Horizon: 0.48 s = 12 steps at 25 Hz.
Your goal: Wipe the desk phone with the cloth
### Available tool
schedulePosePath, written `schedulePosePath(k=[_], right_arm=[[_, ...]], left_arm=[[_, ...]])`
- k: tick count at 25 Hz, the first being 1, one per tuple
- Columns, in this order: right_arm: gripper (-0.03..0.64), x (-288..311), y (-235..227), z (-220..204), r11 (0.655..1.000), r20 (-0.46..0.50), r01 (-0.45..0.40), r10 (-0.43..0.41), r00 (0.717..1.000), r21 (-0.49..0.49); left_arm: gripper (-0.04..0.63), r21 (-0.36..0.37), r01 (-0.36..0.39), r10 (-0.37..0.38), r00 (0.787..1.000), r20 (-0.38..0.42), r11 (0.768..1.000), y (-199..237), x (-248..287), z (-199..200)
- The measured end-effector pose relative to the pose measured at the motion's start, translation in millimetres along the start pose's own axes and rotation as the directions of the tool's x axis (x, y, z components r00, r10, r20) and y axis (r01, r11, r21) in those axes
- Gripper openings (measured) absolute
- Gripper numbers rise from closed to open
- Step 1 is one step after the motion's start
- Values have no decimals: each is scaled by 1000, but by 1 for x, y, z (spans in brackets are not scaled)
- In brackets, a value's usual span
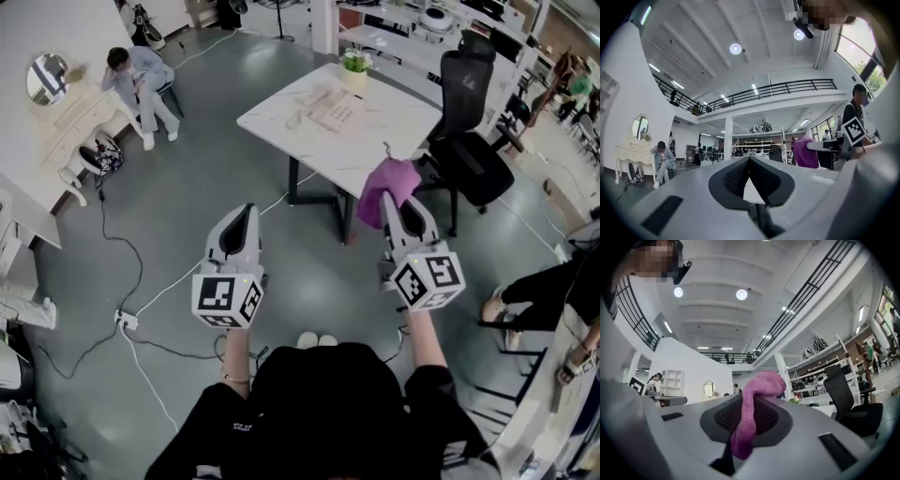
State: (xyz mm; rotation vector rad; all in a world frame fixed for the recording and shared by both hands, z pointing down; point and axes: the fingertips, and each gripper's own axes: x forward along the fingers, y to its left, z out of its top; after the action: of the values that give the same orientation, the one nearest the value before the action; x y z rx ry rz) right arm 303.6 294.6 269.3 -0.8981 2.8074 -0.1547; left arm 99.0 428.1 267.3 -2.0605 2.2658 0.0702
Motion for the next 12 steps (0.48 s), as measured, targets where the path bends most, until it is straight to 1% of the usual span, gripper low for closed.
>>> schedulePosePath(k=[6, 12], right_arm=[[38, -2, -13, -13, 999, -5, 16, -16, 1000, 50], [38, 5, -21, -25, 998, -33, 26, -24, 999, 64]], left_arm=[[-3, -7, -7, 7, 1000, -23, 1000, -9, 5, -12], [-3, -33, -11, 9, 999, -49, 999, -14, 12, -29]])
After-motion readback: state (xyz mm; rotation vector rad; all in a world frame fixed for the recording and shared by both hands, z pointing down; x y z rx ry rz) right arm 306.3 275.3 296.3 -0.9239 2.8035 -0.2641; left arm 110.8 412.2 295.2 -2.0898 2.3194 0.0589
